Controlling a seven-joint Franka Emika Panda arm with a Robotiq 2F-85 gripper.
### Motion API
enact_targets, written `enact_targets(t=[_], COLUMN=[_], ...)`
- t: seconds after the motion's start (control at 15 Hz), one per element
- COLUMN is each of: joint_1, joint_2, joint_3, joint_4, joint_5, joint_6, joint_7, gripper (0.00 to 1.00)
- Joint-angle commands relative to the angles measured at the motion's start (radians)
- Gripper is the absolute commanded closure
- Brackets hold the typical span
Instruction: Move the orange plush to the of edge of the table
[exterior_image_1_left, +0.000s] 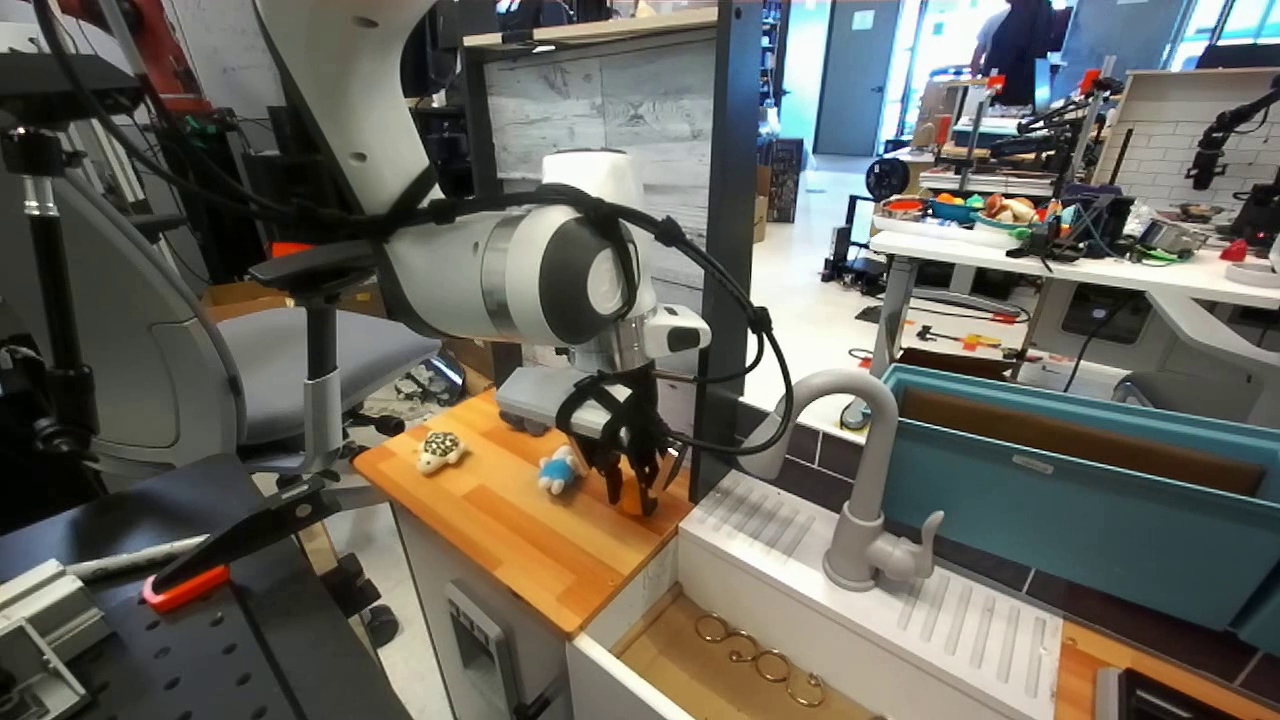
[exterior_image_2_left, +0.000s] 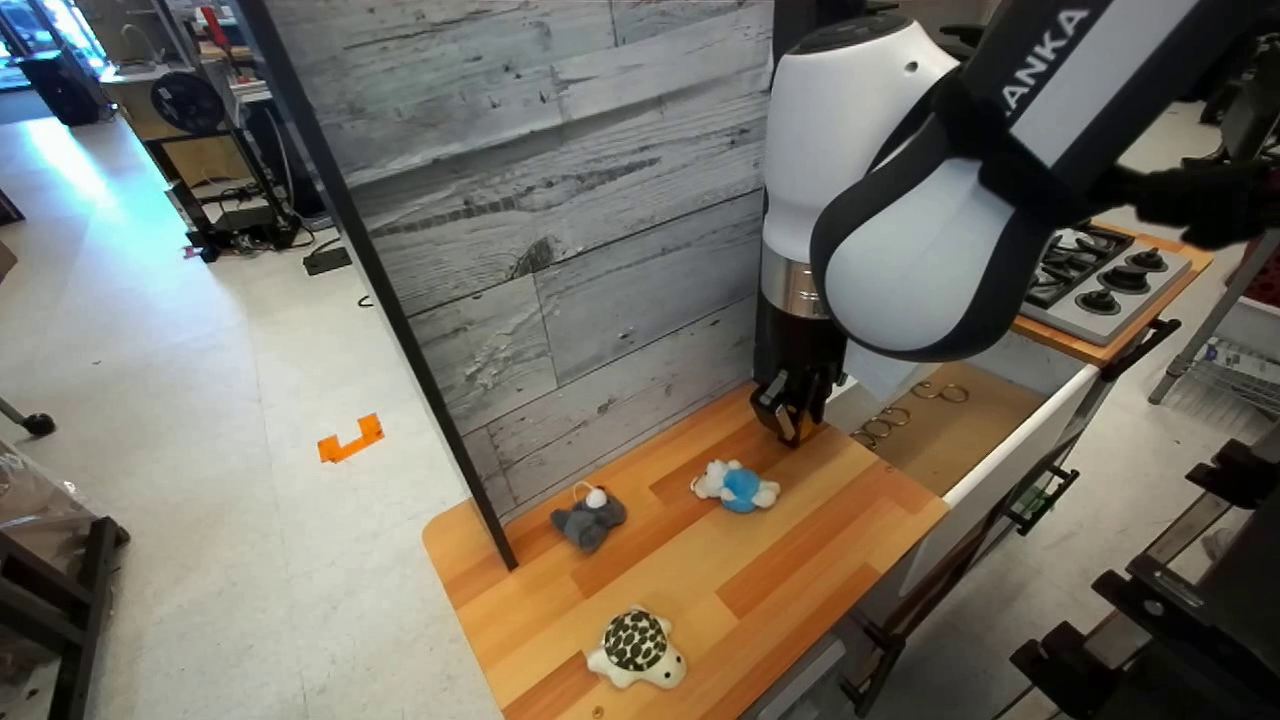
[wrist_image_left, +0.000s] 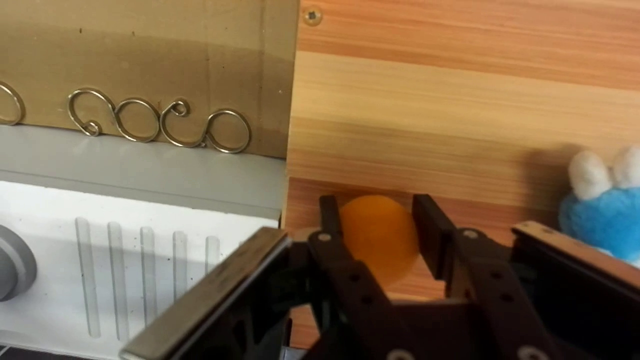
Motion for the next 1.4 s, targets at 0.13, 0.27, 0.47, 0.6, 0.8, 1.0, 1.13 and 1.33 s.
enact_targets(t=[0.13, 0.27, 0.47, 0.6, 0.8, 1.0, 1.13, 1.33], joint_1=[-0.001, 0.017, 0.048, 0.068, 0.081, 0.083, 0.077, 0.071], joint_2=[-0.055, -0.097, -0.147, -0.168, -0.19, -0.2, -0.206, -0.193], joint_3=[-0.011, -0.005, -0.002, -0.004, 0.0, 0.003, 0.013, 0.019], joint_4=[-0.044, -0.114, -0.181, -0.206, -0.249, -0.286, -0.31, -0.32], joint_5=[-0.005, -0.009, -0.012, -0.011, 0.003, 0.015, 0.019, 0.018], joint_6=[-0.01, 0.01, 0.022, 0.012, -0.007, -0.042, -0.061, -0.071], joint_7=[-0.076, -0.071, -0.065, -0.054, -0.026, 0.006, 0.014, 0.018], gripper=[0.85, 0.85, 0.85, 0.85, 0.85, 0.85, 0.85, 0.85])
